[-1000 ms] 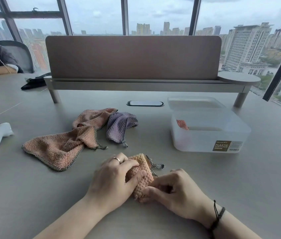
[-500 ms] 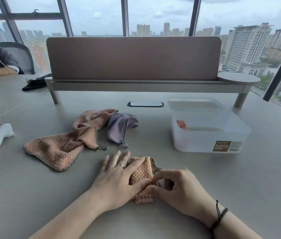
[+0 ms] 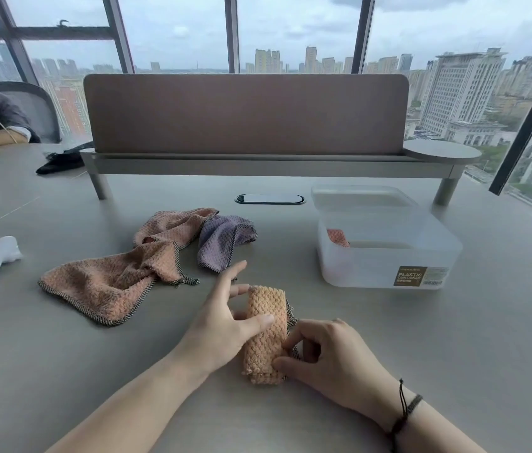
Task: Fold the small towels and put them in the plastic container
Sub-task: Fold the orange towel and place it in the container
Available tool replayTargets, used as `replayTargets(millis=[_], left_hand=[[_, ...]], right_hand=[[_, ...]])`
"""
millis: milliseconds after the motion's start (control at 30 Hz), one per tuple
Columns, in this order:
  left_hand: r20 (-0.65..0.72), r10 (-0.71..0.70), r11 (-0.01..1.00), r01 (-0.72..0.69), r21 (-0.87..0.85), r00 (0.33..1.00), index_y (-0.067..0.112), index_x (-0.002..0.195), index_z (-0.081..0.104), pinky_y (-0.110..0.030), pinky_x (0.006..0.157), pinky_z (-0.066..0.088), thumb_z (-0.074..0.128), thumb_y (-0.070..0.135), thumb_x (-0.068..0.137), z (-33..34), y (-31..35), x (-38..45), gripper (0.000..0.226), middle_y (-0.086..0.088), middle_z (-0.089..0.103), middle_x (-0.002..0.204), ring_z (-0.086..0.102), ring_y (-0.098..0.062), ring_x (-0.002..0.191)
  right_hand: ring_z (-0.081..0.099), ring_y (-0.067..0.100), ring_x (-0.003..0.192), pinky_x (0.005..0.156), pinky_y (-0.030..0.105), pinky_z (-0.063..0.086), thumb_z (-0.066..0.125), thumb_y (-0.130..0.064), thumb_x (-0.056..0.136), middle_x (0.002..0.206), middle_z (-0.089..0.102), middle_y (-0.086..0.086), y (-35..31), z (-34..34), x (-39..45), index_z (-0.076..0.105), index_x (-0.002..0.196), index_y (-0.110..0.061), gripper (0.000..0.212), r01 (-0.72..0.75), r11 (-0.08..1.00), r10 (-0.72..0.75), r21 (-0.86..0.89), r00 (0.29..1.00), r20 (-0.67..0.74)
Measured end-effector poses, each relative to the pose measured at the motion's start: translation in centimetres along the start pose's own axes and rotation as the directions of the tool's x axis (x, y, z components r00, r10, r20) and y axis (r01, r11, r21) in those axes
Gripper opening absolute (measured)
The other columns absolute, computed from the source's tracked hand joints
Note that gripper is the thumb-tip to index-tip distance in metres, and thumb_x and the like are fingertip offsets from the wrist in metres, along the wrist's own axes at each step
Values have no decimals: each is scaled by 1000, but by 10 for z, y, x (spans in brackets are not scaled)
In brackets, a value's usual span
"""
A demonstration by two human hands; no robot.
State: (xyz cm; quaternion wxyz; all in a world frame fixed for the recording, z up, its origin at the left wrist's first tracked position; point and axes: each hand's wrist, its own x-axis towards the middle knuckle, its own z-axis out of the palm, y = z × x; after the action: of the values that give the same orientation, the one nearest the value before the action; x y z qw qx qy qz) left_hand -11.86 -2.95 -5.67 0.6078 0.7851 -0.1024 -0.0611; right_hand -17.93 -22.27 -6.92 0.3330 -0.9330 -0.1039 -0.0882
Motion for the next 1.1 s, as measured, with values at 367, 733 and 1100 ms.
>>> replayTargets(millis=[367,733,1100], left_hand=[[280,-285,925,340,-172,917,7,110,69,-46,77,58,67,2,90,-2,19,-6,21,-20,75,107,71,-30,87],[367,-36,963,131,-238,930,13,115,67,-42,69,60,66,2,91,41,39,18,27,-16,75,107,72,-28,86],[383,62,858,147,-493,922,-3,114,62,-34,53,54,90,53,58,75,27,67,83,-21,63,80,60,-28,60]], right_hand=[[55,-2,97,74,7,40,80,-64,58,104,54,-21,0,-5,-6,60,100,-39,52,-42,990,55,138,994,-94],[70,42,97,84,63,54,81,-11,76,104,73,23,-3,-36,-7,52,129,-19,60,-293,430,379,854,917,124],[67,35,72,70,60,56,75,-2,80,90,71,24,17,-131,35,61,94,-35,39,-219,747,407,628,898,-171]])
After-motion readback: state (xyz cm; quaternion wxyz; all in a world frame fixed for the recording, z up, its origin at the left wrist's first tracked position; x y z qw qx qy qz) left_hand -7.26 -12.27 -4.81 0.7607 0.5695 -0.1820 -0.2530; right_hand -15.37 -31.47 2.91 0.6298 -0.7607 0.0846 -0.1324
